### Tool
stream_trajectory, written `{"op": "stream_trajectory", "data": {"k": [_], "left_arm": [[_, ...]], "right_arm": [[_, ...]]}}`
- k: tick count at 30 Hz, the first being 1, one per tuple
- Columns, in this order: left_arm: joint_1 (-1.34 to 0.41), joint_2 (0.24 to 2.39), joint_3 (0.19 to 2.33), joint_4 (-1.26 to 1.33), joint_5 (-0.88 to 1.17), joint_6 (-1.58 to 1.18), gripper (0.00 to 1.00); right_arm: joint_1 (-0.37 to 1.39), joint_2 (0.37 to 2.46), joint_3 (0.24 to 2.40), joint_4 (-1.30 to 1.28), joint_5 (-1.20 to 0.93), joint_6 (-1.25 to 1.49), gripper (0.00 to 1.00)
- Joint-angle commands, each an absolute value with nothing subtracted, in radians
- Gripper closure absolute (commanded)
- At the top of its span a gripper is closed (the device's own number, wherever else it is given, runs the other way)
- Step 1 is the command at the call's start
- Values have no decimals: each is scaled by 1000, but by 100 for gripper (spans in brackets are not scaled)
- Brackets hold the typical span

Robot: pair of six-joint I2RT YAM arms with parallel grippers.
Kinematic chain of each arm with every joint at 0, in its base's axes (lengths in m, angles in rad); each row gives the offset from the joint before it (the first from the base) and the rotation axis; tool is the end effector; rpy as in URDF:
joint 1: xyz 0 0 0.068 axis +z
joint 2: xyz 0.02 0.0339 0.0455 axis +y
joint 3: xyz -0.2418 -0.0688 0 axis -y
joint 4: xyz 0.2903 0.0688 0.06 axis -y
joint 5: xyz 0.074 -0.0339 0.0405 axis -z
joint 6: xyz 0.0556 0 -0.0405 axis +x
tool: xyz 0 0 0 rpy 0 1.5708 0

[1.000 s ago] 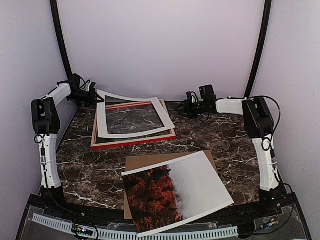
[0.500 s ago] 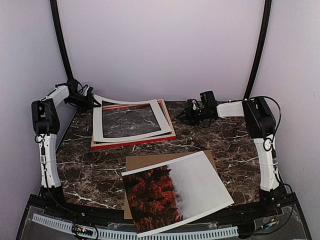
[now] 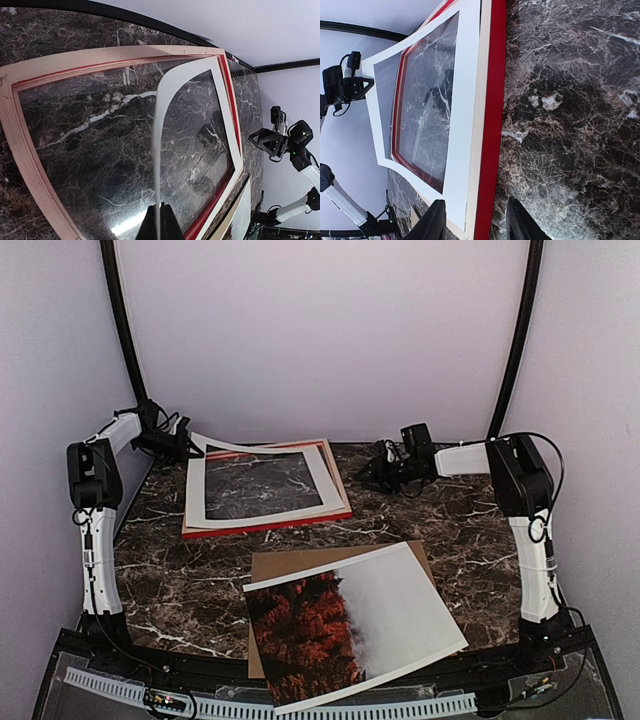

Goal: Put the photo into the frame
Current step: Place the mat board on the glass panel.

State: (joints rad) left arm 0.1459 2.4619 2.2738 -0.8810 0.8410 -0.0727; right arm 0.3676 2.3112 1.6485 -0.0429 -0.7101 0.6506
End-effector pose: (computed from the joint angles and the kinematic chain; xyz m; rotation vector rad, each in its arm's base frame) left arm 0.5580 0.0401 0.1728 0.0117 2.4349 -1.0583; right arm 0.4884 0.2269 0.0854 -0.0681 2.4271 1.3134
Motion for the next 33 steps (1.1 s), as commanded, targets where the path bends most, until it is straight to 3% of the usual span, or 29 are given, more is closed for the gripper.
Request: {"op": "stream_trajectory", "data": {"k": [1, 7, 25, 33], "left_arm": [[138, 2467, 2309, -912, 853, -41, 100], [125, 2488, 2328, -907, 828, -49, 99], [118, 2514, 2348, -832, 767, -86, 83], [118, 2527, 2349, -765, 761, -126, 87]], "right_arm": [[370, 2263, 1633, -3, -719, 635, 57], [376, 2265, 1623, 26, -721, 640, 57], [386, 2252, 1595, 29, -719, 637, 57], [391, 2230, 1572, 26, -712, 628, 57]]}}
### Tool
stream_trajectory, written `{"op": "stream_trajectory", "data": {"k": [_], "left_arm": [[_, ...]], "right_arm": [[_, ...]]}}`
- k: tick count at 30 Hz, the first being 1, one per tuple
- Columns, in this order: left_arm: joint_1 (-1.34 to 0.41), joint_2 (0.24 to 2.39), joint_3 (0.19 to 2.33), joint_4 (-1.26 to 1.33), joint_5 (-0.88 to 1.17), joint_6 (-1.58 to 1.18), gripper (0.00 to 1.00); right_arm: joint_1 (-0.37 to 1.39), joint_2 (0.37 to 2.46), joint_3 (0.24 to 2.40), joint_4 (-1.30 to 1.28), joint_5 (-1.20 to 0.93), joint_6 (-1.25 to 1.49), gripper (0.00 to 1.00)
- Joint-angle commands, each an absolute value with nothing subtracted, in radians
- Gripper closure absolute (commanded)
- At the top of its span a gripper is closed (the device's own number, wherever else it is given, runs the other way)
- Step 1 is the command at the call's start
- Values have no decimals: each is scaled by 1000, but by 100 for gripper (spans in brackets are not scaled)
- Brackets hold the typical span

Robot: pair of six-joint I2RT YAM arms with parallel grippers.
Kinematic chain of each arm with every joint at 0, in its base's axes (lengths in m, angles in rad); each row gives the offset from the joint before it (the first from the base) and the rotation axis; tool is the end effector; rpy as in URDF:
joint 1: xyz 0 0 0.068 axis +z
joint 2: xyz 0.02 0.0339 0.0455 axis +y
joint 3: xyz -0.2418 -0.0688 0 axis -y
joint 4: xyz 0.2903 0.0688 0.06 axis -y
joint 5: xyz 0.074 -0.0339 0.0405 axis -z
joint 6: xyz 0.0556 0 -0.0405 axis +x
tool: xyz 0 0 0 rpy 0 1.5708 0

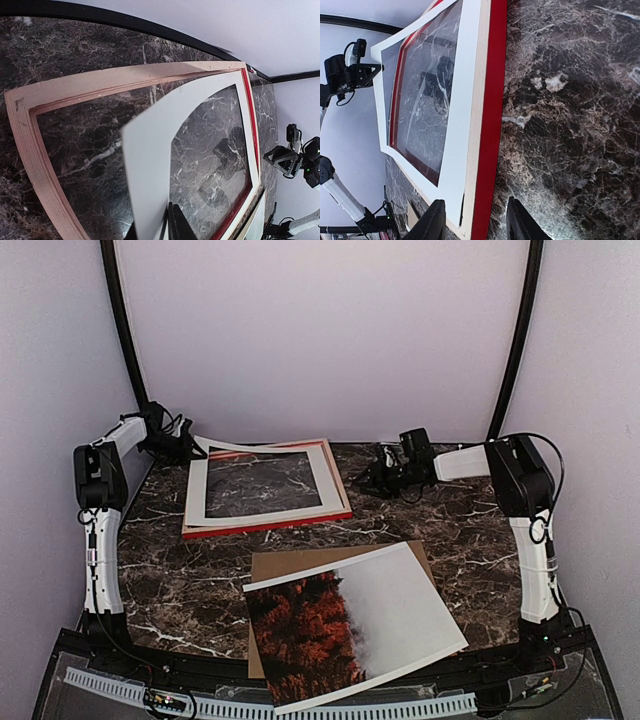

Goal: Put the photo into the frame
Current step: Place the mat board on the glass panel.

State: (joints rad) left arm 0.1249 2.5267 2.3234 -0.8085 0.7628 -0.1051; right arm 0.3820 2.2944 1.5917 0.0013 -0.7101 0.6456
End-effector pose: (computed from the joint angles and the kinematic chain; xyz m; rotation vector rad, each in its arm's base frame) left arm 0.5748 0.0335 0.1563 -0.0010 2.4330 -0.9624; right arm 0.4775 0.2309 0.0779 -0.0938 2.4249 1.3180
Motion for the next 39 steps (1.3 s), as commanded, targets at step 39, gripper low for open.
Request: {"op": "stream_trajectory", "data": {"k": [39], "left_arm": [[86, 2496, 2267, -700, 660, -155, 61]], "right_arm": [[408, 2227, 1549, 26, -705, 618, 56]]}}
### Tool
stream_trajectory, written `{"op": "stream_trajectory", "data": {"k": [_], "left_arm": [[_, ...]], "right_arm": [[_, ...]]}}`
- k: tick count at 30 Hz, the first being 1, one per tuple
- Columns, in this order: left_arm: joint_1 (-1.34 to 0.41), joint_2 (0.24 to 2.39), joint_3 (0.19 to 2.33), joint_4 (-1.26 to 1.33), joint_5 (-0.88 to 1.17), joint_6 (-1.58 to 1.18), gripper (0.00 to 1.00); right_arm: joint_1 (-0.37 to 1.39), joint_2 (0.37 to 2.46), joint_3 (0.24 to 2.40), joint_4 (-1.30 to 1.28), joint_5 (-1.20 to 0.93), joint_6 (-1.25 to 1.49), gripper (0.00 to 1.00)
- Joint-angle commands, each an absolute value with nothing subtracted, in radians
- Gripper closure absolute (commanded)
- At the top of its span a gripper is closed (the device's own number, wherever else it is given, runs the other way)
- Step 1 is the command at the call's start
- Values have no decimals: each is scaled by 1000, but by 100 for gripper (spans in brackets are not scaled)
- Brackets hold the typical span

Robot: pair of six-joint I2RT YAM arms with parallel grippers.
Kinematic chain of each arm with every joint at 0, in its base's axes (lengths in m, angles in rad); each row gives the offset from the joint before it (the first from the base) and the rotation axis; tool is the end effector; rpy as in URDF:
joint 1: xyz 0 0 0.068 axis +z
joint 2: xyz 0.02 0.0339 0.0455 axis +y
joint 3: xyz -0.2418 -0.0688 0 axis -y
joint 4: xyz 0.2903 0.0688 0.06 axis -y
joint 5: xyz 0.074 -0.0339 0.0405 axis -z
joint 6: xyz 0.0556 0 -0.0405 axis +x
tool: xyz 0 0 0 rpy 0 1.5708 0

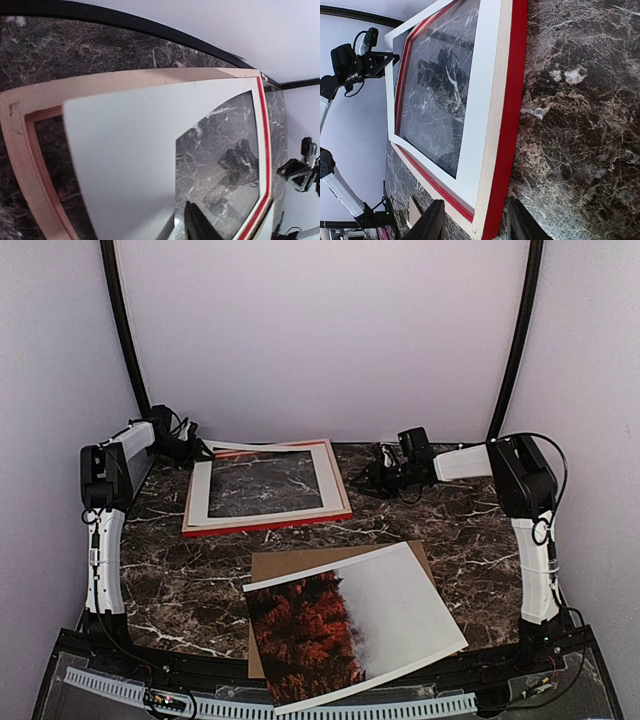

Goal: Put the photo into the frame
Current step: Place the mat board on the glass panel, then move the frame body to the center of the board.

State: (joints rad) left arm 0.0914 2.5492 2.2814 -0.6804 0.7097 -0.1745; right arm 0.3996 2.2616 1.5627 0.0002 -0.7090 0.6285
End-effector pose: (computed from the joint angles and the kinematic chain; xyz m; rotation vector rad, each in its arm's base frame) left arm 0.5850 0.0172 0.1352 -0.0346 2.4184 -0.9212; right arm 0.4685 0.2372 0.0843 -0.1365 2.4203 1.3172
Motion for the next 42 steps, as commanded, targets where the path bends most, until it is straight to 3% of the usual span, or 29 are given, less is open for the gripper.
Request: {"op": "stream_trajectory", "data": {"k": [1, 8, 21, 35, 42], "left_arm": [[87, 2493, 2267, -708, 650, -149, 55], [84, 2448, 2272, -746, 545, -126, 34], [84, 2359, 2222, -803, 366, -100, 23], [67, 2344, 2101, -761, 215, -91, 30], [64, 2344, 2045, -748, 184, -115, 45]], "right_arm": [[408, 2227, 1549, 26, -704, 618, 56], [411, 2220, 1547, 26, -706, 617, 56], [418, 2177, 1512, 14, -683, 593, 55], [421, 2132, 1424, 41, -673, 590, 54], [422, 2110, 1370, 65, -672, 593, 54]]}}
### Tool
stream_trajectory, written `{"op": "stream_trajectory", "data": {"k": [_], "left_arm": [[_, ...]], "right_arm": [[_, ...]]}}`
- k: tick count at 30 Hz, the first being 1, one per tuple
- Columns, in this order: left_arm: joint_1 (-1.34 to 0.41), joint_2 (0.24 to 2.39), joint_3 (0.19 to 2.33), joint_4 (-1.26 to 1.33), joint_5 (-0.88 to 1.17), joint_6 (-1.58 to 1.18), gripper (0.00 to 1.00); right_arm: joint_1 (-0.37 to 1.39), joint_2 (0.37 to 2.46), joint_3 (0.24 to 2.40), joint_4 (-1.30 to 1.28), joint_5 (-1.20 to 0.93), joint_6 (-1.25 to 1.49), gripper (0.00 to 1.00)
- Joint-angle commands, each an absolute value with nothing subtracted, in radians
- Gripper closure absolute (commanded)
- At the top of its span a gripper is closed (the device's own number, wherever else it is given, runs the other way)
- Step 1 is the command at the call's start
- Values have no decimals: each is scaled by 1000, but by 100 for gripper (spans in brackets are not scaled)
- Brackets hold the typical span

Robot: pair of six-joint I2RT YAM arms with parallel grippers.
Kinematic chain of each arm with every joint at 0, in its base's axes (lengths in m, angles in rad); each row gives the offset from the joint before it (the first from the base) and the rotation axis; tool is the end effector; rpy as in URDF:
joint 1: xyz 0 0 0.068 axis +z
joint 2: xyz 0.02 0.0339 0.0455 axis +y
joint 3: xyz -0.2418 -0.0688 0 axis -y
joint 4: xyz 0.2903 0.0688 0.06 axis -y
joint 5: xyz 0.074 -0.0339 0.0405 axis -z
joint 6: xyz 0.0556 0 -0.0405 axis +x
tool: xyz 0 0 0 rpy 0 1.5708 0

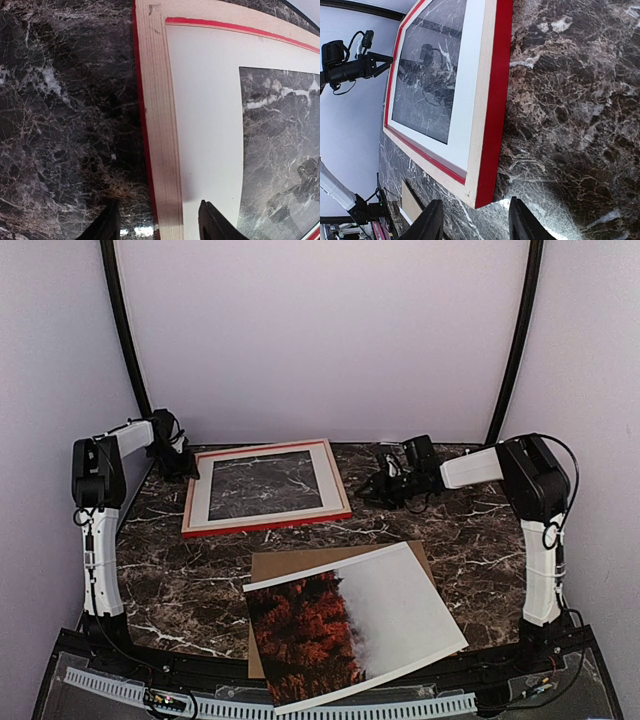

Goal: Put the photo into the frame
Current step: Move the frame body to the center of the board.

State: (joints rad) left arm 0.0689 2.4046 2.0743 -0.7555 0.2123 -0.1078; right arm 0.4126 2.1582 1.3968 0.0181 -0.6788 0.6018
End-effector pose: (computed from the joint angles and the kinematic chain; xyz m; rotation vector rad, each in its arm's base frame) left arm 0.5525 0.0264 0.1251 -0.1640 2.6422 -0.2946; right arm 0.4366 0.2292 0.0786 -0.1458 2.4601 1.2710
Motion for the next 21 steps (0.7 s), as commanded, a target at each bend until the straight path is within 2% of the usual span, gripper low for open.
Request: {"op": "stream_trajectory", "data": {"k": [1, 8, 12, 21], "left_arm": [[63, 2343, 2034, -747, 185, -119, 48], [57, 2287, 1936, -699, 190, -159, 60], [48, 2221, 1801, -648, 196, -191, 68], [23, 2034, 1518, -521, 188, -276, 72]], "right_arm": [[422, 2107, 1365, 67, -672, 594, 54], [422, 2089, 1332, 82, -672, 598, 54], [425, 2073, 1309, 93, -669, 601, 54], [428, 1976, 1222, 41, -622, 553, 53]]}}
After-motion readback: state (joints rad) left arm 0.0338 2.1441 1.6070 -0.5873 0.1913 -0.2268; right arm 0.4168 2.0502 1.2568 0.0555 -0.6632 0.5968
